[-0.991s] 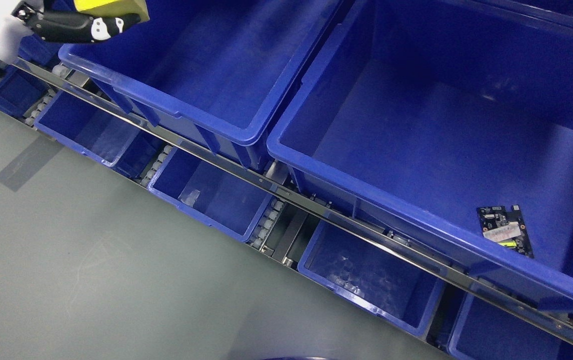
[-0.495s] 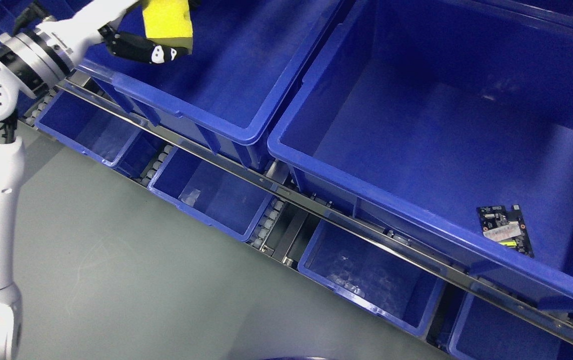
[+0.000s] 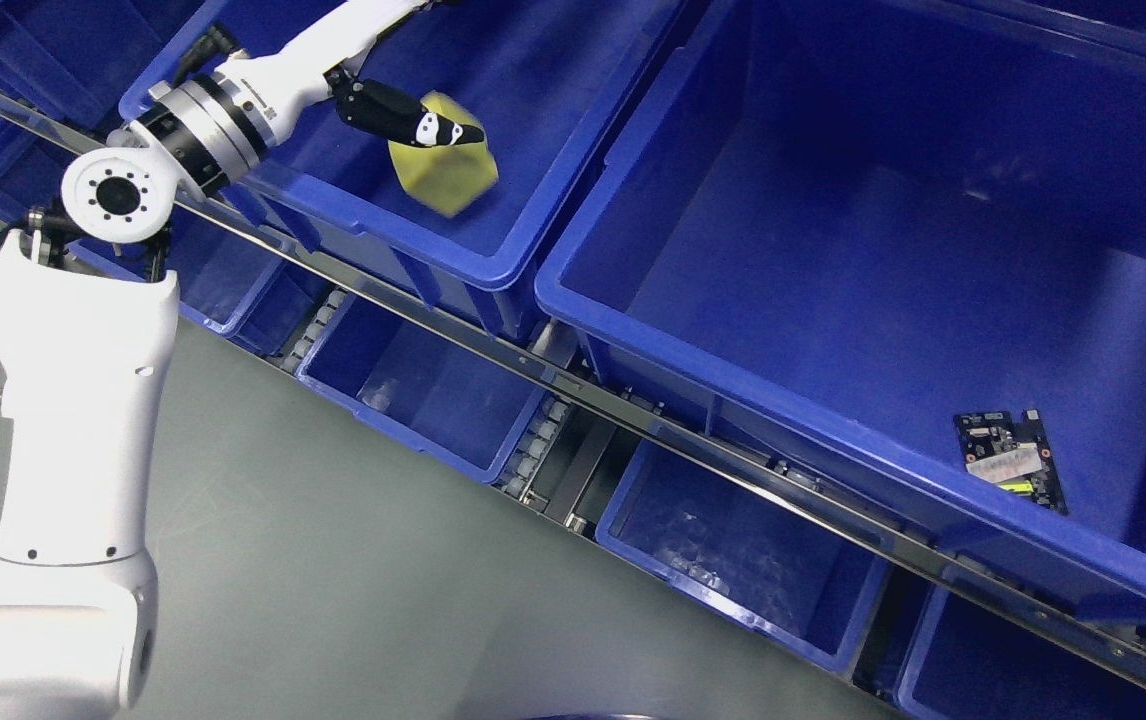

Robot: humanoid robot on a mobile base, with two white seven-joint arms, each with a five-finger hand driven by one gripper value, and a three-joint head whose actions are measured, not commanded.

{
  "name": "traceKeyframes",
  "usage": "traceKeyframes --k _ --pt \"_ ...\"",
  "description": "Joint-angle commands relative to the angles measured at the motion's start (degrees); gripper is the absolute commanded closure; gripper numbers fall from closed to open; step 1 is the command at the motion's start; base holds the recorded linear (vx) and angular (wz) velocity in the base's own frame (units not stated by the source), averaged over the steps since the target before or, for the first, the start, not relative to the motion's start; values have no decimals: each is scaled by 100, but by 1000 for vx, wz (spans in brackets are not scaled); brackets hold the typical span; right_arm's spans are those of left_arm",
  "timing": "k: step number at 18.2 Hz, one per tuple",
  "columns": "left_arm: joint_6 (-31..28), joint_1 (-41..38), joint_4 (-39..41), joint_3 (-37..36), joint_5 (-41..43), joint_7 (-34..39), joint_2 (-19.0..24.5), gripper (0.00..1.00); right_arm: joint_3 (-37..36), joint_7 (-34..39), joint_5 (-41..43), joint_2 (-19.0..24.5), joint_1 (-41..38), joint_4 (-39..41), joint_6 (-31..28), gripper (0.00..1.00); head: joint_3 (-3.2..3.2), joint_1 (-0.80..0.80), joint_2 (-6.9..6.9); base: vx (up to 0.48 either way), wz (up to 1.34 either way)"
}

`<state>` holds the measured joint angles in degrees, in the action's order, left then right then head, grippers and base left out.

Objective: Move yellow foam block to right shelf middle

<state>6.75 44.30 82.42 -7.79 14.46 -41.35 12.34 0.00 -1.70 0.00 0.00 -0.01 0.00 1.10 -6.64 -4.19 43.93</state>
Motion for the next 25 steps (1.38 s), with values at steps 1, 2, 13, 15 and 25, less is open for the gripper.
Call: traceKeyframes --k 1,2,13,15,25 --pt "2 201 -139 705 22 83 -837 0 -70 3 -18 -100 -140 100 4 0 0 0 0 -4 12" --pt "-7 271 -138 1169 -4 188 -1099 0 -70 3 -18 -100 -131 100 4 0 0 0 0 -4 12" --pt "-1307 -377 731 1816 -2615 3221 -1134 0 -70 3 -18 -100 -140 100 4 0 0 0 0 0 0" --pt "-1361 -711 1020 1536 -2615 3186 -1134 0 -70 3 -18 -100 -140 100 4 0 0 0 0 0 0" --pt "-1396 -1618 1619 1323 -2615 3151 -1134 0 -70 3 -18 -100 -131 100 4 0 0 0 0 0 0"
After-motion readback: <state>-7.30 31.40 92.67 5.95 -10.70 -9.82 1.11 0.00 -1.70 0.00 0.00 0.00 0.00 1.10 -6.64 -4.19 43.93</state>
